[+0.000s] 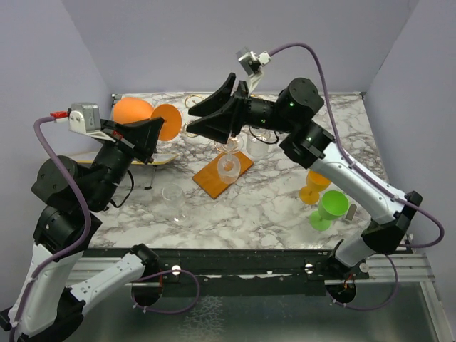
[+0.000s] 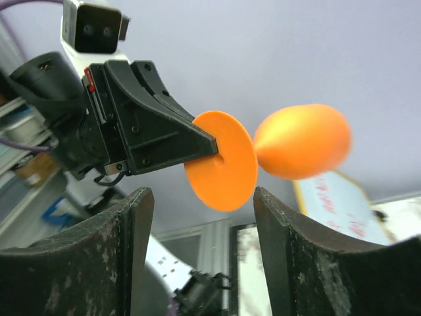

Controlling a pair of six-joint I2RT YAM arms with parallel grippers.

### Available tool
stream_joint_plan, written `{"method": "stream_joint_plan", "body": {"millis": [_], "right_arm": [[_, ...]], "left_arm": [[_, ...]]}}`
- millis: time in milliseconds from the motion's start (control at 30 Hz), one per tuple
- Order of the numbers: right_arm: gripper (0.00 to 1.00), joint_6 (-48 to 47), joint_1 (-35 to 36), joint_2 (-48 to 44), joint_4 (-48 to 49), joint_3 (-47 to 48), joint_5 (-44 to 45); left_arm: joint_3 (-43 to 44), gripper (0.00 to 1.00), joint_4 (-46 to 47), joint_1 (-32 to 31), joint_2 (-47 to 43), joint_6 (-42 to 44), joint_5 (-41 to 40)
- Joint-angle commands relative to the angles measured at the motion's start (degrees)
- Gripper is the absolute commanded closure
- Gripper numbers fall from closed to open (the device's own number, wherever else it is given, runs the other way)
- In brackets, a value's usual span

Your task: Place the wine glass upside down on the wine glass rack

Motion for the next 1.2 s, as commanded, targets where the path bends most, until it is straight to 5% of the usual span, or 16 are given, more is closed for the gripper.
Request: {"method": "stream_joint_plan", "body": {"millis": [0,233,800,1167], "right_arm": [[0.32,-9.52,0.23,-6.94,-7.38,-2.07,15.71],[0.32,-13.12,0.20,-15.58,-9.57,-11.71,32.03],[0.35,-13.30,0.19,-27.80,-11.29,-21.77,34.50],[0.35,-13.29,0.21,-30.28,-12.64,-24.23,35.67]], "left_arm": [[-1.48,1.00,2.92,0.14,1.58,1.57,-13.48],[1.55,1.00,-2.45,0.12,9.10,-4.70,-14.13],[0.66,1.00,-0.31,1.60,17.57,-8.52,-12.91],[0.27,1.00,3.52,10.68,20.50,-13.41,-0.26]]}}
